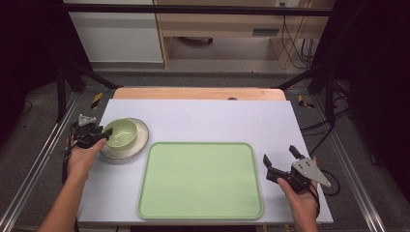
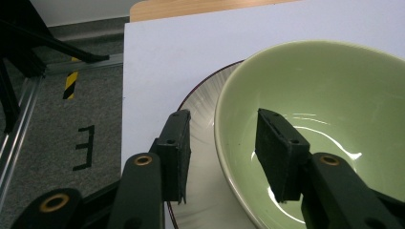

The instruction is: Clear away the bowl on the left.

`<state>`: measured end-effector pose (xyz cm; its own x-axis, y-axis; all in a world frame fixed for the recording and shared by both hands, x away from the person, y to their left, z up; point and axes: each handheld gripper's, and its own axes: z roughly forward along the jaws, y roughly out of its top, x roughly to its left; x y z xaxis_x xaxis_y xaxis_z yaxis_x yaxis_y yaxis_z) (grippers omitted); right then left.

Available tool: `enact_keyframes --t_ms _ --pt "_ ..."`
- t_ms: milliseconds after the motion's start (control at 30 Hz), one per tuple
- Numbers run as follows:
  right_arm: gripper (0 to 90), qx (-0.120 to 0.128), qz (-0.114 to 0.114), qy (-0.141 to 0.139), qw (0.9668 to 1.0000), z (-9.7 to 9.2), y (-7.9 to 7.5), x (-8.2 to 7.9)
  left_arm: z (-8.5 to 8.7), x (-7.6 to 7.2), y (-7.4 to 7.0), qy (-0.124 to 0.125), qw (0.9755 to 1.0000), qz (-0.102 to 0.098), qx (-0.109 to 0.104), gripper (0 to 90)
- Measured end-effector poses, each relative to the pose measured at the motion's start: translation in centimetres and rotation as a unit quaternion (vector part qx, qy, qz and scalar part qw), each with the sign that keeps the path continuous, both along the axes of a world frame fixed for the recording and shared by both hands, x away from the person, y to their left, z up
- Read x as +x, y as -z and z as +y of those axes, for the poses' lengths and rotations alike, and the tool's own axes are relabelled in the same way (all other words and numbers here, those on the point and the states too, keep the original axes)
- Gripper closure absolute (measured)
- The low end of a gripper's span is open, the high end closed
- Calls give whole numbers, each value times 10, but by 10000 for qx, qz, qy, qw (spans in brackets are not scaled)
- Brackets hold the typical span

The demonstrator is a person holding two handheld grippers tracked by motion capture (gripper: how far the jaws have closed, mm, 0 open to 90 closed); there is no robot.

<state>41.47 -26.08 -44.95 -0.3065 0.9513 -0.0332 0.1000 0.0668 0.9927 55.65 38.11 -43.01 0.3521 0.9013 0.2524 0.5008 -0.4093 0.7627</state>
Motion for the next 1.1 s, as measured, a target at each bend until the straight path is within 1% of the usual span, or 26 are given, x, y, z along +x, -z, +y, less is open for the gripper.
enact_keyframes --t_ms 67,100,167,267,333,400,500,600,700,733,800,867,900,967,1033,1067,1100 --pt "48 8 7 4 10000 0 0 0 0 0 0 -10 10000 17 17 588" --pt "48 9 9 4 10000 0 0 0 0 1 0 -32 10000 48 46 596" --pt "48 8 3 5 10000 0 0 0 0 1 2 -107 9998 136 32 614" --pt "48 13 5 7 10000 0 0 0 1 2 4 -174 9996 226 9 638" --pt "48 14 11 8 10000 0 0 0 0 2 5 -224 9993 280 -79 667" --pt "48 5 12 3 10000 0 0 0 -1 2 5 -260 9991 326 -92 687" --pt "48 17 15 0 10000 0 0 0 -2 3 6 -245 9990 359 -101 721" --pt "48 18 8 -2 10000 0 0 0 -4 4 6 -299 9986 413 -153 745" --pt "48 12 6 -5 10000 0 0 0 -4 5 7 -332 9984 420 -196 767" --pt "48 12 6 -7 10000 0 0 0 -5 5 8 -359 9982 425 -205 788" --pt "48 12 5 -6 10000 0 0 0 -5 6 8 -358 9981 447 -219 795" --pt "48 11 7 -4 10000 0 0 0 -3 7 8 -345 9979 460 -304 800" --pt "48 9 5 -1 10000 0 0 1 -3 7 9 -389 9975 467 -366 804" --pt "48 8 10 4 10000 0 0 0 -4 6 9 -466 9971 467 -385 806" --pt "48 16 11 12 10000 0 0 0 -2 7 8 -387 9970 507 -432 808" --pt "48 12 13 15 10000 -1 0 0 -11 2 12 -980 9858 589 -1232 812" --pt "48 12 9 19 10000 -1 0 0 -8 4 13 -912 9870 517 -1220 816"
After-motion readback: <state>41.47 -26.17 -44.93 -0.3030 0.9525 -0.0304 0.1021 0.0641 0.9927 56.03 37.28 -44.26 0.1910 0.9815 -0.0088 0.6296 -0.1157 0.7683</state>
